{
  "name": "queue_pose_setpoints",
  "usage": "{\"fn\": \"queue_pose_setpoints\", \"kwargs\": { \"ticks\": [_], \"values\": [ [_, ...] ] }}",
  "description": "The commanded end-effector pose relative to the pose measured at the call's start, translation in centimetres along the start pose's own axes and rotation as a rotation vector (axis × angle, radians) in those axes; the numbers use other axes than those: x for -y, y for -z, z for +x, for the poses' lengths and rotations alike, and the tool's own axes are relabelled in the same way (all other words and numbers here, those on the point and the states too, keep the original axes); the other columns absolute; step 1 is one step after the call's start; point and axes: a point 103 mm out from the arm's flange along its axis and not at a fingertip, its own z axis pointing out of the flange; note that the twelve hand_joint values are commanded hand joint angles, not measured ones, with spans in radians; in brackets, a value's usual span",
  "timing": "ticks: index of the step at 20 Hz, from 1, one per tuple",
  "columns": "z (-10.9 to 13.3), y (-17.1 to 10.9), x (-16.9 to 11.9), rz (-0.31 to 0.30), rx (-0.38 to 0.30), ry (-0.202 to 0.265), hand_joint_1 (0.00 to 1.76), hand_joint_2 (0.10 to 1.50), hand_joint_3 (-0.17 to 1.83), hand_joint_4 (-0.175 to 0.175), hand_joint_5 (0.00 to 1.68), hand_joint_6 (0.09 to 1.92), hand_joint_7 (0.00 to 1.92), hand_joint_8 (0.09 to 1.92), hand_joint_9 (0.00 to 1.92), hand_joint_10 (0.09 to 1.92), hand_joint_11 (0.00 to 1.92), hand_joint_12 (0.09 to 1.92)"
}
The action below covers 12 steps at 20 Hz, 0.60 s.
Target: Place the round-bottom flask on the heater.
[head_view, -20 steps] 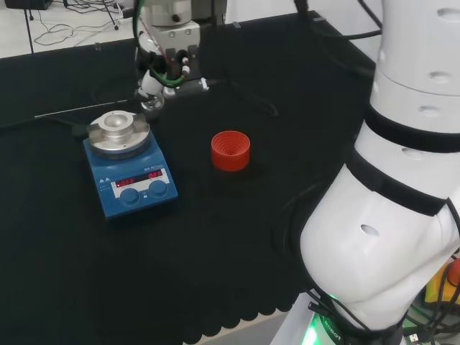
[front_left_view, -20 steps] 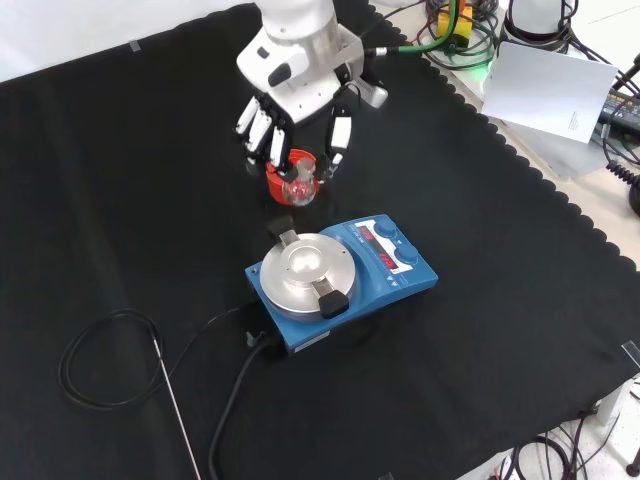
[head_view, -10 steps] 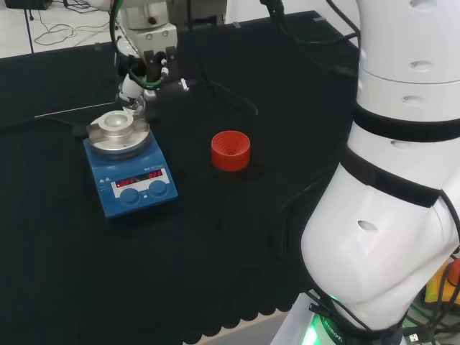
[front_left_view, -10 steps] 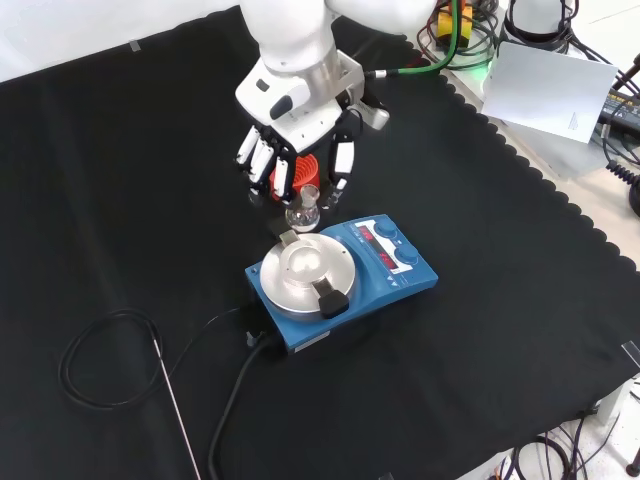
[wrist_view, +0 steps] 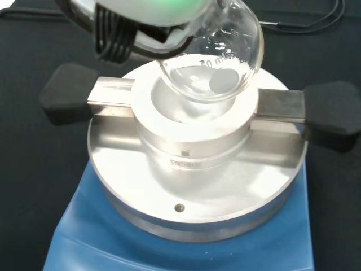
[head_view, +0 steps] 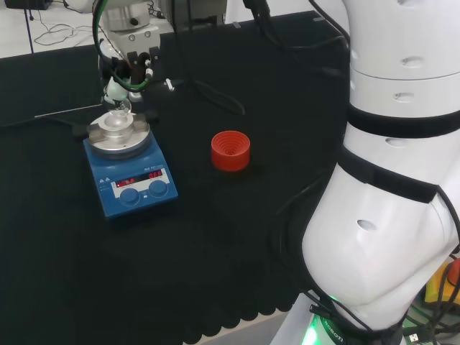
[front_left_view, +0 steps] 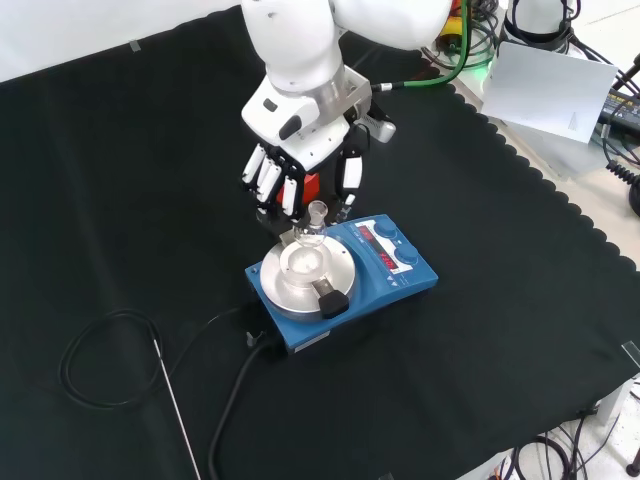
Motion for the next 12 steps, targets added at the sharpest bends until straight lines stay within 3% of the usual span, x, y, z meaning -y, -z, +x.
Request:
{"fn": "queue_pose_setpoints", "kwargs": {
  "ticks": [1,12],
  "values": [
    [0.6,-0.4,-0.4,0.014,0.007,0.021,1.11,0.69,0.68,0.140,1.17,0.86,0.58,0.70,0.81,0.56,0.55,1.27],
    [0.8,-1.5,-1.6,0.033,0.000,0.029,1.11,0.69,0.68,0.139,1.17,0.86,0.58,0.70,0.81,0.56,0.55,1.27]
  ]
}}
